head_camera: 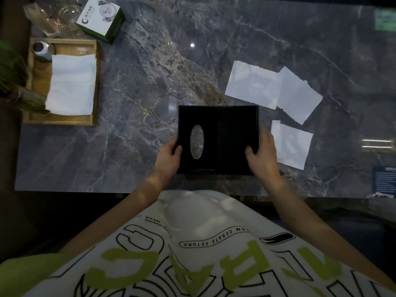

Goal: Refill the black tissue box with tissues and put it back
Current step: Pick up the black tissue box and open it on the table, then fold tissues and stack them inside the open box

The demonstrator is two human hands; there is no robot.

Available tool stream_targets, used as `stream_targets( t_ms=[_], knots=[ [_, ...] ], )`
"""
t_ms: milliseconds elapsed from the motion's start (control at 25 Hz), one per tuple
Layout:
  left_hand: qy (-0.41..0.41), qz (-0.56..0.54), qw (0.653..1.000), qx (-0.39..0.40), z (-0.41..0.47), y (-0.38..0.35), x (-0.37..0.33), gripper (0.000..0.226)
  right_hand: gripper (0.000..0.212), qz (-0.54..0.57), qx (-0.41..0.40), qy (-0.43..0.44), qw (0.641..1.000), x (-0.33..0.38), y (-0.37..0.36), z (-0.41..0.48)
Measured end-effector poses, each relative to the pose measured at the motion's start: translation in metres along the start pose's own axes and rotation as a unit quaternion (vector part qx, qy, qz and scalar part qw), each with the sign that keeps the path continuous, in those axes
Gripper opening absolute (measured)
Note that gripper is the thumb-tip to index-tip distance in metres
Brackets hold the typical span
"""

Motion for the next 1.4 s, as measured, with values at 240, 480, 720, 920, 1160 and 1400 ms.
stream_targets(
  t_ms=[240,480,720,920,1160,1400],
  knots=[
    [-0.008,0.046,0.999,-0.022,-0.005,0.000,-0.005,0.053,0.075,-0.226,0.074,0.102,0.966,0.030,-0.036,0.000],
    [-0.010,0.062,0.998,-0.018,-0.005,0.003,-0.006,0.051,0.075,-0.243,0.159,0.082,0.953,0.006,-0.061,0.005],
    [-0.027,0.085,0.995,-0.035,-0.008,0.003,-0.011,0.052,0.073,-0.170,0.182,0.095,0.964,-0.004,-0.060,0.011],
    [-0.012,0.087,0.995,-0.050,-0.009,0.001,-0.008,0.049,0.071,-0.124,0.204,0.102,0.966,-0.011,-0.059,0.011],
    [0.023,0.010,0.991,-0.131,-0.012,-0.007,-0.005,0.049,0.065,-0.117,0.209,0.113,0.964,-0.010,-0.048,0.013],
    [0.039,0.012,0.971,-0.235,-0.016,-0.010,-0.031,0.043,0.062,-0.096,0.194,0.124,0.968,0.002,-0.027,0.027]
  ],
)
Point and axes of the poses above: each hand's wrist, its own z-axis towards the middle knuckle, its own y-axis out of the back of the hand, x = y × z, the point moved 8 cm from there along z, towards the middle knuckle, and after that the axes turned 7 degrees about x, right-handed, at the moved point
